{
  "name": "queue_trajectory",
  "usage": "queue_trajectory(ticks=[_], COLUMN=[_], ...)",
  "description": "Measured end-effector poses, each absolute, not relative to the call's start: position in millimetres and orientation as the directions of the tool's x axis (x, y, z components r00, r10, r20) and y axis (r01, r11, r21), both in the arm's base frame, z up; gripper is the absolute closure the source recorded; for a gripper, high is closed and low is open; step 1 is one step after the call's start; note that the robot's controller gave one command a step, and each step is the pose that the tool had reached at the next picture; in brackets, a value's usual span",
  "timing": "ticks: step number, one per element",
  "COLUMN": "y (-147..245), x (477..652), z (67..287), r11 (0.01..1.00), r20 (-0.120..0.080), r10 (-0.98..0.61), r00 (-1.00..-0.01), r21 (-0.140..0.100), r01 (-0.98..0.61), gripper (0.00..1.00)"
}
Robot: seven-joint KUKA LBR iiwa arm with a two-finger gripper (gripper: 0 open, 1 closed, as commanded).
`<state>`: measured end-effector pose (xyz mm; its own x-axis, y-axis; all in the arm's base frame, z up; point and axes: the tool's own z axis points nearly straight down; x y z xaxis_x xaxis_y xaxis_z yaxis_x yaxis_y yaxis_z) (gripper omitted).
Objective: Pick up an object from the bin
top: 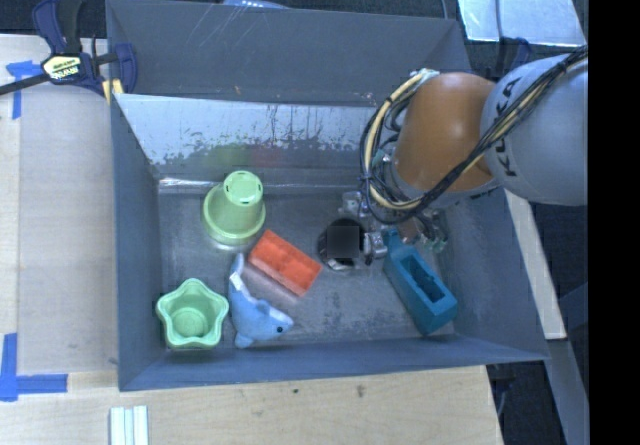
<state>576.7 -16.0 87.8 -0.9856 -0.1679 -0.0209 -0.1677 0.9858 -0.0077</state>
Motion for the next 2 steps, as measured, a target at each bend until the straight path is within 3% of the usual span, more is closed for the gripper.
queue_trajectory(ticks=[2], y=[-15.8], x=[575.5], z=[103.6], r11=[0.986], r20=[-0.018], r10=[-0.168], r00=[-0.986], r21=[-0.007], r01=[-0.168], gripper=[1.00])
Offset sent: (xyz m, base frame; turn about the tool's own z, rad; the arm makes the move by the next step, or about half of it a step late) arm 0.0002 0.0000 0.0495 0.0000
